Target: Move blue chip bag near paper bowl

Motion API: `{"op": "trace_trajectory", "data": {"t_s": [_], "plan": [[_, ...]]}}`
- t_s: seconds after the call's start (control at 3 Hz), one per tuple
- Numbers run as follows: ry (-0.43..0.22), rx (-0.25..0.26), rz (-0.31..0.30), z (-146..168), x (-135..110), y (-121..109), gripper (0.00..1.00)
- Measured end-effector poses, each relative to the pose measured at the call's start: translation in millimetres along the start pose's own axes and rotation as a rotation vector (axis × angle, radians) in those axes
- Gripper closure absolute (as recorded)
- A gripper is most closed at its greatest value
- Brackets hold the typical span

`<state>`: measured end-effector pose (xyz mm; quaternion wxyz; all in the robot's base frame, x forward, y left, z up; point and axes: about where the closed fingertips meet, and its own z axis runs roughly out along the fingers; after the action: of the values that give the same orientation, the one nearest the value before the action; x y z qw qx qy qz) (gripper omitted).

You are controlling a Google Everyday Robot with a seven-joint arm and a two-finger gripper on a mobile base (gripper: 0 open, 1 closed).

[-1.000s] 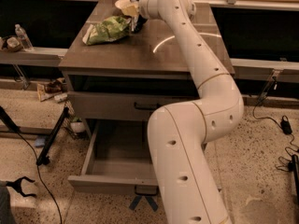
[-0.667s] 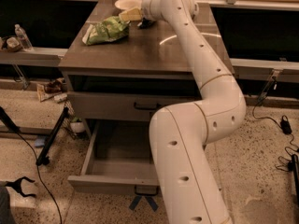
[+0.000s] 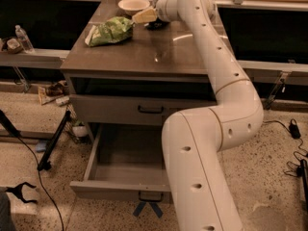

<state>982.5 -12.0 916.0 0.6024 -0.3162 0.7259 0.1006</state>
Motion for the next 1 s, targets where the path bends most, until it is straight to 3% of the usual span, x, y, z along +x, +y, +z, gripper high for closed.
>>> {"op": "trace_trajectory", "data": {"t_s": [1.0], "plan": [[-0.098,-0.107,0.024,28,-42,59,0.0]]}}
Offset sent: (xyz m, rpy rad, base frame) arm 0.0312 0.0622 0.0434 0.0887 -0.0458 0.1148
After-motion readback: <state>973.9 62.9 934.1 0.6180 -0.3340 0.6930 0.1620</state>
